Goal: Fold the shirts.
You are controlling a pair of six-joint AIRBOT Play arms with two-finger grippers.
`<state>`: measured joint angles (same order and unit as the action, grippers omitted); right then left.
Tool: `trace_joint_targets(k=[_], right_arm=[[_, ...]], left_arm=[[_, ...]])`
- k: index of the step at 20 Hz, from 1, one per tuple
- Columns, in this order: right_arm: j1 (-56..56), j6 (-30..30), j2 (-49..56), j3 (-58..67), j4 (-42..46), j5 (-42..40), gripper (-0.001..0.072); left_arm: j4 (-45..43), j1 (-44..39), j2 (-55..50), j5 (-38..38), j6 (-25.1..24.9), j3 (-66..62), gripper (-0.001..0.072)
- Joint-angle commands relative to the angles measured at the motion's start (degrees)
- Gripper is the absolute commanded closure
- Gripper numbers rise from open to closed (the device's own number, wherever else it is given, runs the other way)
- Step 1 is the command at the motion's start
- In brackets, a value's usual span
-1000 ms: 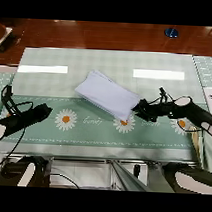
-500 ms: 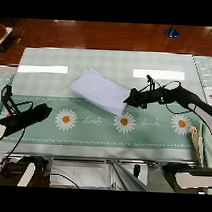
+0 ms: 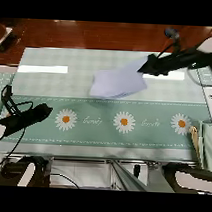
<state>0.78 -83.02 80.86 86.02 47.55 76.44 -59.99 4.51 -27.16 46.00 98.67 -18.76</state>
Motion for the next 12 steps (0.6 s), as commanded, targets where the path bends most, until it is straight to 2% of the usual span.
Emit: trace_joint_targets(k=[1, 8, 12], right_arm=[[-7.6, -4.6, -1.9, 13.3, 6.3, 12.9, 0.0693], [-30.6, -9.7, -2.1, 27.4, 6.9, 28.2, 0.0693], [-43.0, -11.1, -4.9, 27.3, 7.1, 29.7, 0.0693]], left_arm=[[0.0, 0.0, 0.0, -0.2, 0.0, 0.0, 0.0678], [3.6, 0.0, 0.0, -0.2, 0.0, 0.0, 0.0678], [4.2, 0.0, 0.0, -1.0, 0.0, 0.0, 0.0678]])
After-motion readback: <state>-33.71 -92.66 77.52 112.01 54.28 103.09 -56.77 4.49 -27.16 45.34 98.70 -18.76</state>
